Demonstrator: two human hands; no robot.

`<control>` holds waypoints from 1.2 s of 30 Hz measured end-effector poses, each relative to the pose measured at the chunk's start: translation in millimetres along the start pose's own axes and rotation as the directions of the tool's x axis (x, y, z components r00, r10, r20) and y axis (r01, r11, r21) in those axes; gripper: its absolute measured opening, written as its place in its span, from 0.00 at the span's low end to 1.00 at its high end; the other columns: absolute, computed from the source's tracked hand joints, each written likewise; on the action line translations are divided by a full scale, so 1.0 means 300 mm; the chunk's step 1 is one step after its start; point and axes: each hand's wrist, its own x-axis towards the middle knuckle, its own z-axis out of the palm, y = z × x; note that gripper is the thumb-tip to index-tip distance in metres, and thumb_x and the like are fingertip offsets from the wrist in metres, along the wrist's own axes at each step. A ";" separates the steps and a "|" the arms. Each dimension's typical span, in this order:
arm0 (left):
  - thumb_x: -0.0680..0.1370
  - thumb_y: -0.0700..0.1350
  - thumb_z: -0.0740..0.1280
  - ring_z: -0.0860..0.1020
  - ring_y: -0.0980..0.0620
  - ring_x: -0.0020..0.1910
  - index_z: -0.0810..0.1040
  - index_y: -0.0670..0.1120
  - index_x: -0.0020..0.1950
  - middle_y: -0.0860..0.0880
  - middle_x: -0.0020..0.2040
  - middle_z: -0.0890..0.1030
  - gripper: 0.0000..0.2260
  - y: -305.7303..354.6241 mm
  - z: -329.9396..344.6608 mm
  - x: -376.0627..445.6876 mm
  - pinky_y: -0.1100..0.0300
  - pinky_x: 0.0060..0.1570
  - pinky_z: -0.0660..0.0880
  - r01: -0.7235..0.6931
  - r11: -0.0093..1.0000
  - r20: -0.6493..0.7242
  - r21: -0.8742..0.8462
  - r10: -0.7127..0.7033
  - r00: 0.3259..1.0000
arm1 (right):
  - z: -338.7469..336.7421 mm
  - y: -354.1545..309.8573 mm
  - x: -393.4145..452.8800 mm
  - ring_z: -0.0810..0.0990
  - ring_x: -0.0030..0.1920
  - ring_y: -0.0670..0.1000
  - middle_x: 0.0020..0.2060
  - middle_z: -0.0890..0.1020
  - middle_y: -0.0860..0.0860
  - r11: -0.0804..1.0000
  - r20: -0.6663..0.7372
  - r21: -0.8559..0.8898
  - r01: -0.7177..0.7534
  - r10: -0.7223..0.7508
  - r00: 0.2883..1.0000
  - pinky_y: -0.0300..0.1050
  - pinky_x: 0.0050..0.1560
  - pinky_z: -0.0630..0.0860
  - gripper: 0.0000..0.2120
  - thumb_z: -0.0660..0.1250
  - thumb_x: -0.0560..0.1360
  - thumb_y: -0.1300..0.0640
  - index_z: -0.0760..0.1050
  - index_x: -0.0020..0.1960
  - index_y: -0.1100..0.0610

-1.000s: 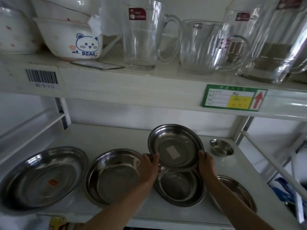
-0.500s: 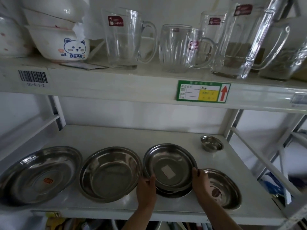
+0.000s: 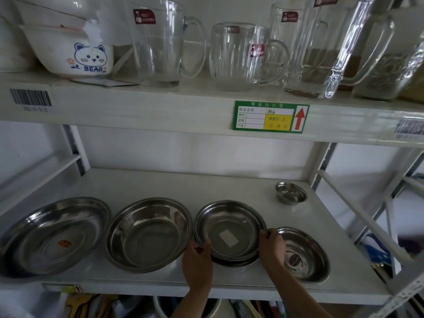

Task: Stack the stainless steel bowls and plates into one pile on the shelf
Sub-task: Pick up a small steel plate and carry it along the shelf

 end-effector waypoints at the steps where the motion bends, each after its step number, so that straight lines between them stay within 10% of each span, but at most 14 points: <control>1: 0.75 0.53 0.69 0.77 0.53 0.34 0.73 0.45 0.36 0.48 0.33 0.79 0.14 0.000 0.002 -0.002 0.66 0.32 0.64 0.000 1.000 -0.003 -0.004 0.000 1.000 | -0.001 -0.001 -0.001 0.76 0.37 0.56 0.39 0.80 0.58 1.000 -0.005 -0.012 -0.003 0.003 1.000 0.44 0.38 0.68 0.11 0.61 0.79 0.57 0.76 0.46 0.64; 12: 0.70 0.55 0.73 0.82 0.48 0.30 0.74 0.49 0.39 0.48 0.31 0.81 0.13 -0.042 0.016 -0.005 0.43 0.35 0.81 0.002 0.994 -0.009 -0.110 -0.003 1.000 | -0.008 -0.011 -0.015 0.81 0.47 0.58 0.46 0.81 0.57 0.993 0.025 -0.120 -0.012 0.015 1.000 0.46 0.42 0.72 0.09 0.64 0.77 0.56 0.76 0.51 0.61; 22: 0.73 0.46 0.73 0.82 0.44 0.30 0.73 0.43 0.49 0.43 0.36 0.82 0.13 0.006 -0.014 -0.072 0.56 0.24 0.80 0.022 0.971 0.000 -0.239 -0.023 1.000 | -0.025 -0.012 -0.049 0.79 0.44 0.55 0.53 0.78 0.58 0.958 0.042 -0.278 0.064 -0.055 0.998 0.48 0.41 0.75 0.11 0.63 0.78 0.55 0.76 0.54 0.61; 27: 0.72 0.48 0.73 0.82 0.48 0.35 0.71 0.50 0.51 0.49 0.38 0.82 0.13 -0.012 -0.010 -0.070 0.47 0.36 0.82 -0.016 0.990 -0.038 -0.137 0.011 0.999 | -0.036 -0.011 -0.057 0.74 0.43 0.53 0.61 0.71 0.59 0.946 0.059 -0.318 0.061 -0.045 0.997 0.46 0.41 0.70 0.11 0.62 0.79 0.55 0.75 0.56 0.61; 36: 0.73 0.49 0.72 0.78 0.52 0.34 0.75 0.47 0.48 0.50 0.35 0.79 0.10 0.048 -0.012 -0.066 0.60 0.32 0.70 -0.066 0.998 -0.070 -0.006 0.066 0.995 | -0.082 -0.023 0.000 0.79 0.55 0.60 0.64 0.73 0.59 0.988 0.030 -0.138 0.068 -0.064 0.997 0.46 0.48 0.71 0.18 0.63 0.78 0.53 0.73 0.66 0.59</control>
